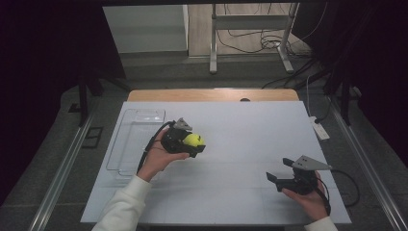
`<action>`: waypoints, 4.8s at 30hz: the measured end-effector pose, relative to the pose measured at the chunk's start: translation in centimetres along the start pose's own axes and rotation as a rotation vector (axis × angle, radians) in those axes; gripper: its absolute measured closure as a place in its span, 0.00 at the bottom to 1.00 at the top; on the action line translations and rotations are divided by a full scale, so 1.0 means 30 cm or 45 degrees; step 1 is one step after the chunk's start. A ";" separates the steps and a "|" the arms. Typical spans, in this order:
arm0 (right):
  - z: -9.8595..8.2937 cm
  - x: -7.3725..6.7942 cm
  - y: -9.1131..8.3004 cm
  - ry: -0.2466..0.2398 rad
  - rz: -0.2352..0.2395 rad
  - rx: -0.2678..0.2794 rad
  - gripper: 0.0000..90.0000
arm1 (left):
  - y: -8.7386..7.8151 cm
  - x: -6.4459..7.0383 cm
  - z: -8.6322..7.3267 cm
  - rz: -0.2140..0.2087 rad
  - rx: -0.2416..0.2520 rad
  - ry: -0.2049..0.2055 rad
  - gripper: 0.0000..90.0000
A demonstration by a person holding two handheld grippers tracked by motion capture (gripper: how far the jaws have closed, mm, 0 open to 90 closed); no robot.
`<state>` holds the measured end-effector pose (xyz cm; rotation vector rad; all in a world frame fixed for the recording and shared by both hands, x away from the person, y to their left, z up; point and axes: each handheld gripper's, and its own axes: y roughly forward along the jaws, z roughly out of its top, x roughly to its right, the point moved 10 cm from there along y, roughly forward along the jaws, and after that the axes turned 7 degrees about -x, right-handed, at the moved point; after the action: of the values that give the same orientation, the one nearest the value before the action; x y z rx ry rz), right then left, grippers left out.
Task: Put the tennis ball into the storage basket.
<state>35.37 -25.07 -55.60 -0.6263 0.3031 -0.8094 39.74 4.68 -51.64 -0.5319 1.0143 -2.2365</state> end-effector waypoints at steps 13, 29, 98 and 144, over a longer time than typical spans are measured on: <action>0.000 -0.001 0.000 0.000 0.002 0.002 0.14 | -0.056 -0.018 0.025 0.029 0.097 -0.020 0.29; 0.000 -0.001 0.000 0.002 0.002 0.000 0.14 | -0.096 -0.019 0.043 0.048 0.158 -0.004 0.29; -0.001 -0.001 0.003 0.001 -0.004 -0.002 0.14 | -0.327 -0.154 0.058 0.208 0.430 -0.098 0.29; 0.000 0.002 -0.010 0.024 0.000 0.014 0.14 | -0.332 -0.358 0.001 0.354 0.392 -0.275 0.29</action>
<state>35.25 -25.27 -55.42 -0.6088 0.3159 -0.8172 43.89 17.06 -45.03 -0.4529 0.5802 -1.9870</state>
